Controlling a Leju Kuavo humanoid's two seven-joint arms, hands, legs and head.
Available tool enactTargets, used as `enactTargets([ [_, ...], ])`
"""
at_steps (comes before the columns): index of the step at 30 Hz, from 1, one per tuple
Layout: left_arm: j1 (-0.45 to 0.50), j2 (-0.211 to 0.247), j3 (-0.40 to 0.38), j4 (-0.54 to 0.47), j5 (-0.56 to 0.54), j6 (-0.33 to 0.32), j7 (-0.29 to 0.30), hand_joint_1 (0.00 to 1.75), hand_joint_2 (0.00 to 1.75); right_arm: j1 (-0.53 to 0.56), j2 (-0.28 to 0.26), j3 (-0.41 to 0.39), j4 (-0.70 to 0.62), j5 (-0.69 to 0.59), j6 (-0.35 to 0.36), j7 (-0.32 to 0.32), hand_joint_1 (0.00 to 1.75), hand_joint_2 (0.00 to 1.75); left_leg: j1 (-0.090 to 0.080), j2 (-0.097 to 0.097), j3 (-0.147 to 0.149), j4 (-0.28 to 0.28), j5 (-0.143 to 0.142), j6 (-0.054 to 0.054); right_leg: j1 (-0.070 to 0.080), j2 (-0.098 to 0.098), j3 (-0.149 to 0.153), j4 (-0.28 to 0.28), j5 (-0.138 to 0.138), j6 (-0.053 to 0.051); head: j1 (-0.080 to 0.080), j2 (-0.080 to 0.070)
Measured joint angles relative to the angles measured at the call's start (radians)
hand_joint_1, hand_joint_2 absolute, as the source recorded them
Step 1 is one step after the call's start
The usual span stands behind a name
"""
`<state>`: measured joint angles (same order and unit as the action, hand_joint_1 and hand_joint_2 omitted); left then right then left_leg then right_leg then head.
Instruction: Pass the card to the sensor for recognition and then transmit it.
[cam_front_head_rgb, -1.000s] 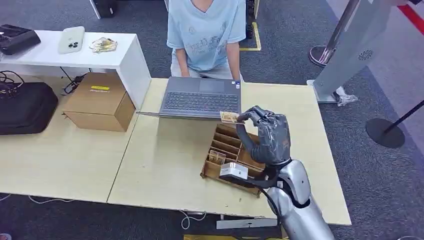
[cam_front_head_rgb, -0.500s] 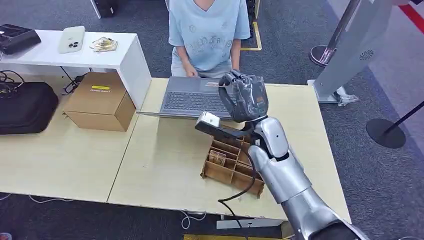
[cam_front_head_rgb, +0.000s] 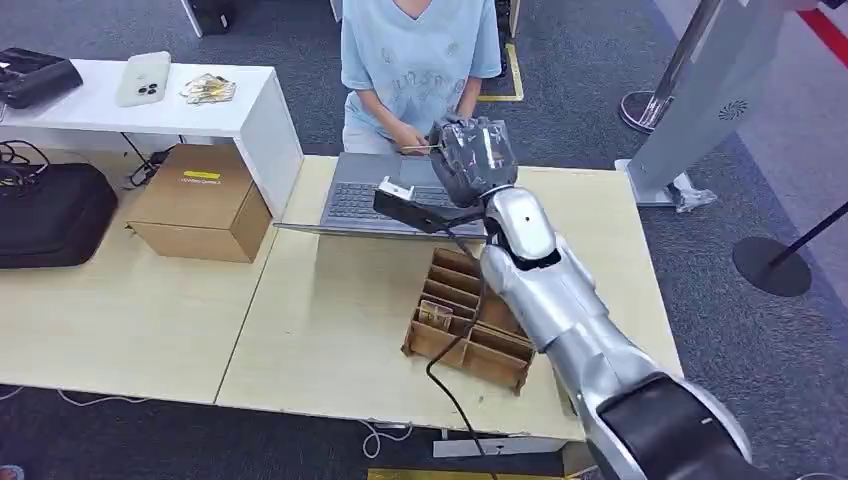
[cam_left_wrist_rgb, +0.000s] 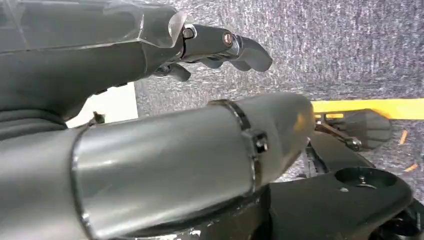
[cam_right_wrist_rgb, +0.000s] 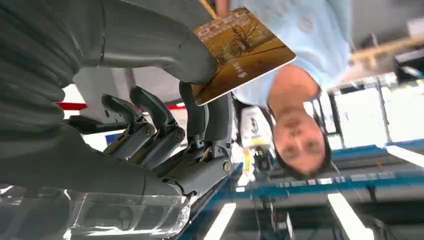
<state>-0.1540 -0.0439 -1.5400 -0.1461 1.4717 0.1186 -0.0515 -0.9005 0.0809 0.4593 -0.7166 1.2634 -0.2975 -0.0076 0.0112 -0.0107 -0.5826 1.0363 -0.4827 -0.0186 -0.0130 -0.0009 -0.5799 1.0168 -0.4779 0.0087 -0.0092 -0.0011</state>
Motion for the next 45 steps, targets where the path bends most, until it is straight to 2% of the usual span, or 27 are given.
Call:
enactTargets([
  [6, -0.007, 0.006, 0.000, 0.000, -0.010, -0.003, 0.013, 0.00, 0.00, -0.117, 0.008, -0.005, 0.195, 0.009, 0.163, 0.051, 1.75, 1.75, 0.000, 0.000, 0.000, 0.000, 0.000, 0.000, 0.000, 0.000, 0.000, 0.000, 0.000, 0.000, 0.000, 0.000],
  [14, -0.012, 0.005, 0.000, 0.000, -0.016, -0.003, 0.018, 0.00, 0.00, -0.199, 0.016, -0.019, 0.321, 0.002, 0.295, 0.099, 1.75, 1.75, 0.000, 0.000, -0.001, 0.000, 0.000, 0.000, 0.000, 0.000, -0.001, 0.000, 0.000, 0.000, 0.000, 0.000],
  [22, -0.012, 0.006, 0.000, 0.000, -0.013, -0.003, 0.018, 0.00, 0.00, -0.230, 0.016, -0.095, 0.368, -0.070, 0.314, 0.103, 1.75, 1.75, 0.000, 0.000, 0.000, 0.000, 0.000, 0.000, 0.000, 0.001, -0.001, 0.000, 0.000, 0.000, 0.000, 0.000],
  [36, -0.012, 0.006, 0.000, 0.000, -0.032, -0.003, 0.018, 0.00, 0.00, -0.232, 0.005, -0.138, 0.396, -0.071, 0.293, 0.090, 1.75, 1.75, 0.000, 0.000, 0.000, 0.000, 0.000, 0.000, 0.000, 0.001, -0.001, 0.000, 0.000, 0.000, 0.000, 0.000],
  [37, -0.012, 0.007, 0.000, 0.000, -0.033, -0.003, 0.018, 0.00, 0.00, -0.232, 0.005, -0.140, 0.396, -0.071, 0.292, 0.089, 0.70, 1.75, 0.000, 0.000, 0.000, 0.000, 0.000, 0.000, 0.000, 0.001, -0.001, 0.000, 0.000, 0.000, 0.000, 0.000],
  [38, -0.012, 0.007, 0.000, 0.000, -0.034, -0.003, 0.018, 0.00, 0.00, -0.232, 0.005, -0.141, 0.397, -0.071, 0.291, 0.088, 0.70, 1.75, 0.000, 0.000, 0.000, 0.000, 0.000, 0.000, 0.000, 0.001, -0.001, 0.000, 0.000, 0.000, 0.000, 0.000],
  [39, -0.012, 0.007, 0.000, 0.000, -0.034, -0.003, 0.018, 0.00, 0.00, -0.232, 0.005, -0.142, 0.397, -0.072, 0.290, 0.088, 0.00, 1.75, 0.000, 0.000, 0.000, 0.000, 0.000, 0.000, 0.000, 0.001, -0.001, 0.000, 0.000, 0.000, 0.000, 0.000],
  [45, -0.012, 0.010, 0.000, 0.000, -0.034, -0.003, 0.019, 0.00, 0.00, -0.229, 0.003, -0.144, 0.401, -0.072, 0.285, 0.090, 0.00, 1.75, 0.000, 0.000, 0.000, 0.000, 0.000, 0.000, 0.000, 0.001, -0.001, 0.000, 0.000, 0.000, 0.000, 0.000],
])
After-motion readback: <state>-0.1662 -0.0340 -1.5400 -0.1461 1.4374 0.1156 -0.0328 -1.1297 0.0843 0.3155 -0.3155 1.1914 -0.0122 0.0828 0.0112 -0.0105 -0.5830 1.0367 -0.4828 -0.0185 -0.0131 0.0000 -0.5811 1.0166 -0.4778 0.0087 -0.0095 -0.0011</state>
